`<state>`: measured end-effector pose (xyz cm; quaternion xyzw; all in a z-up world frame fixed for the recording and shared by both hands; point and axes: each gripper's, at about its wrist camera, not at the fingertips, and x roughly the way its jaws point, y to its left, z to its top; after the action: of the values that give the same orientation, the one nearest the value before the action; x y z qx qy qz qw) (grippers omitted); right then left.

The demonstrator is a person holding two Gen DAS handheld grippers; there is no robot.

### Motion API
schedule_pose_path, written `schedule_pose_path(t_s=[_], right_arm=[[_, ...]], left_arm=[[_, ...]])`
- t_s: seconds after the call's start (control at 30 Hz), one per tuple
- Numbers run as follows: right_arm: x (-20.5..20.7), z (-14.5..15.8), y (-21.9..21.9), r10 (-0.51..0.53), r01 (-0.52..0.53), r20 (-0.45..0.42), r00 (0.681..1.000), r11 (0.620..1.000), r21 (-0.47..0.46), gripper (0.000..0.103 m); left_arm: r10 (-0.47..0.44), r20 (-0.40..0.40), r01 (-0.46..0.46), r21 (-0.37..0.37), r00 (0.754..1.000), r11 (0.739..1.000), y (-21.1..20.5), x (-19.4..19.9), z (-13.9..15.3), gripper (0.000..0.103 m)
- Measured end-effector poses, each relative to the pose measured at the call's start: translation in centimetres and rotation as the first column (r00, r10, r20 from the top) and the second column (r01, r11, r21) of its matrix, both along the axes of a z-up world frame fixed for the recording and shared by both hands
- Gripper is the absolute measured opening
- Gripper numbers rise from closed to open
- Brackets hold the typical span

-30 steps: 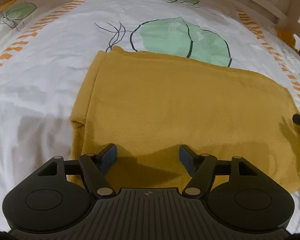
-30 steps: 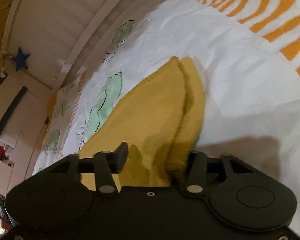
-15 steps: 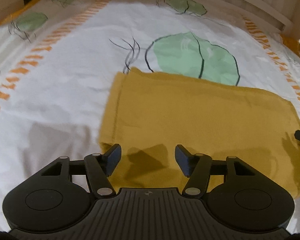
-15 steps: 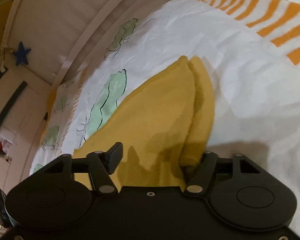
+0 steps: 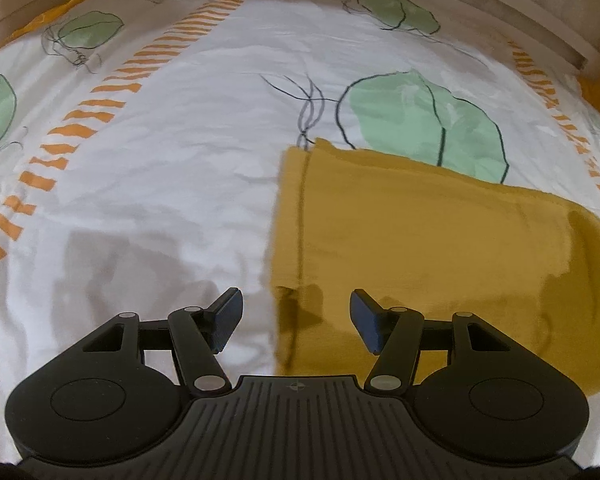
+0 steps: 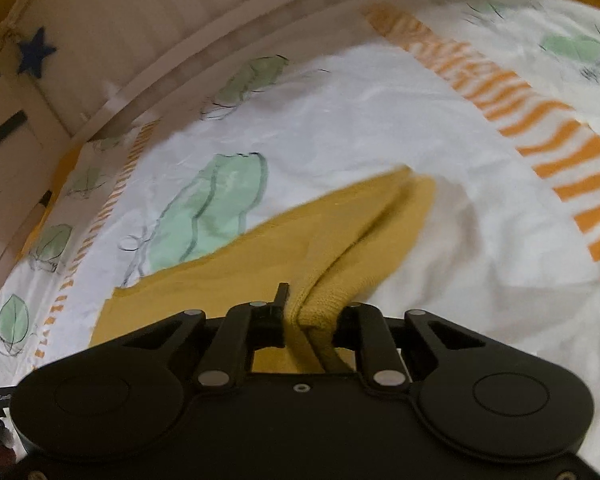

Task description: Fold small clothes

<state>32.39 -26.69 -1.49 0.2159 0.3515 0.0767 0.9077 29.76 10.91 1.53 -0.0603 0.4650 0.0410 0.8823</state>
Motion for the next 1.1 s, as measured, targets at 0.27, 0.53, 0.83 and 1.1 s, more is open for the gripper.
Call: schedule_pose_path(t_s=[0.27,0.53,0.83,1.1], right_arm=[[1.5,0.8,6.8,0.050,-0.052,-0.040,0.998,0.996,-0.066,0.023],[2.7,1.6,13.6,0.134,-0.140,-0.064,0.989,0.986,-0.090,0.023],[3.4,0.9,21.6,0.223,-0.235,-0.106,0.969,0.965,-0.117,0.022],[3.6,0.1,24.6,0.215,-0.237,-0.128,0.968,0.953,-0.191,0.022]], left_arm=[[0.039,0.037,-0.038,-0.021,0.999,0.999,3.6,-1.1,1.9,0.058],[0.073,0.049,-0.071,-0.050,0.996,0.996,6.7,-1.8,2.6,0.058],[0.076,0.047,-0.072,-0.082,0.996,0.994,8.3,-2.4,2.7,0.058],[0.102,0.047,-0.096,-0.110,0.994,0.989,9.6,-2.8,2.9,0.058]])
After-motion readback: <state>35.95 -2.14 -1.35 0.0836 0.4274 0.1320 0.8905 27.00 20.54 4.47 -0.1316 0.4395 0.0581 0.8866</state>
